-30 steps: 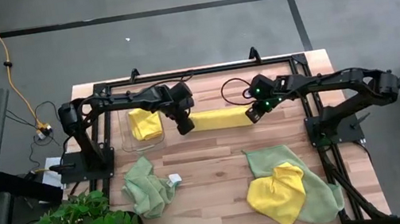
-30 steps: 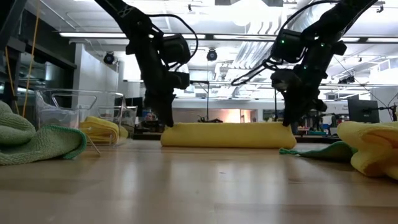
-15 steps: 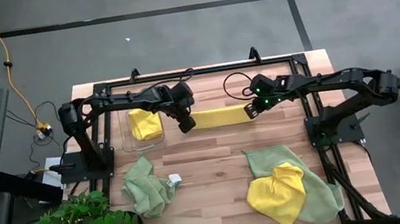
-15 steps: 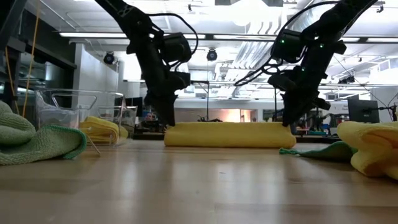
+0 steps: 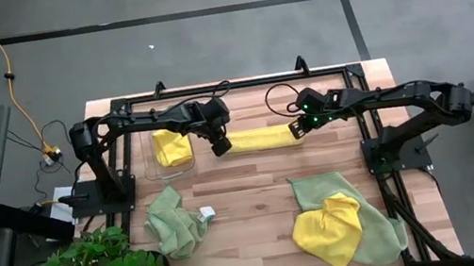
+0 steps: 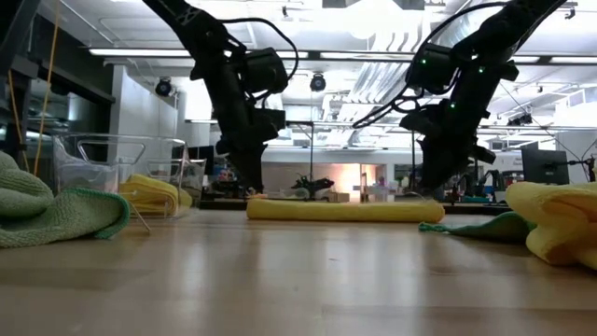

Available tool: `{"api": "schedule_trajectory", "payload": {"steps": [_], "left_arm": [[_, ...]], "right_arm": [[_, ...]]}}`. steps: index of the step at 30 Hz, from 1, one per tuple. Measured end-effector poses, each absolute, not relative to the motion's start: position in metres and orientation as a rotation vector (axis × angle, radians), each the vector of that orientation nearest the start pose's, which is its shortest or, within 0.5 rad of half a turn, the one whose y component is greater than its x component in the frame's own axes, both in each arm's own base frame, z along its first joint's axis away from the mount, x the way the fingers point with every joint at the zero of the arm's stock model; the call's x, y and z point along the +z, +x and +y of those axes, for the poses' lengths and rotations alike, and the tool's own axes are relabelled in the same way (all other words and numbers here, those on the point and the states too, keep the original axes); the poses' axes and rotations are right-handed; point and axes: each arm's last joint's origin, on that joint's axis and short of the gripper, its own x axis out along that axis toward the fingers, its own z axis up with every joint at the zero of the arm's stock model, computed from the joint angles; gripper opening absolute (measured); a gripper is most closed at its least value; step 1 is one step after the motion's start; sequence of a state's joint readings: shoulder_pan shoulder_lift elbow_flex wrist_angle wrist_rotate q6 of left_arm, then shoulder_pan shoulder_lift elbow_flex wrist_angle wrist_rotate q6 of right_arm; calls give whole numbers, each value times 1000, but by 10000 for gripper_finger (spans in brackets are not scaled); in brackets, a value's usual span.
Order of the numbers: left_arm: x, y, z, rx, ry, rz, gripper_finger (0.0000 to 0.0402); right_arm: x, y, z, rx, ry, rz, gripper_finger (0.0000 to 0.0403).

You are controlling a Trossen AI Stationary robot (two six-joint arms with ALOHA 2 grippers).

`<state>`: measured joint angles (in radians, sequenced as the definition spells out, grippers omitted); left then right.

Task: Fold microfiber towels
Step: Fold the top yellow towel

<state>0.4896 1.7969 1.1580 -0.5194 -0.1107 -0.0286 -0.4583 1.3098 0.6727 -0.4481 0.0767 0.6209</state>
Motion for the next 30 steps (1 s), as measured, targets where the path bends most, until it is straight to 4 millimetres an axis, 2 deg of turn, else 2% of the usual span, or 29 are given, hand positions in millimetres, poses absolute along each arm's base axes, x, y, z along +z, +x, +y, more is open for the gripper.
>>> {"api": "schedule_trajectory", "payload": {"steps": [4, 8, 11, 15, 20, 25, 30], "left_arm": [[175, 305, 172, 576, -185, 1173, 94], [187, 305, 179, 615, -138, 1202, 132], [197, 303, 182, 578, -174, 1168, 155], [209, 304, 177, 414, -266, 1046, 172], [197, 311, 165, 248, -321, 936, 173], [175, 310, 151, 261, -334, 911, 171], [168, 308, 148, 312, -329, 899, 171]], "right_arm": [[176, 204, -106, -854, 723, 885, 135], [180, 200, -110, -853, 717, 869, 176], [185, 195, -114, -809, 736, 857, 190], [189, 188, -114, -687, 807, 882, 193], [185, 183, -109, -575, 893, 975, 193], [176, 186, -110, -571, 929, 1020, 193], [160, 194, -122, -581, 981, 1016, 193]]}}
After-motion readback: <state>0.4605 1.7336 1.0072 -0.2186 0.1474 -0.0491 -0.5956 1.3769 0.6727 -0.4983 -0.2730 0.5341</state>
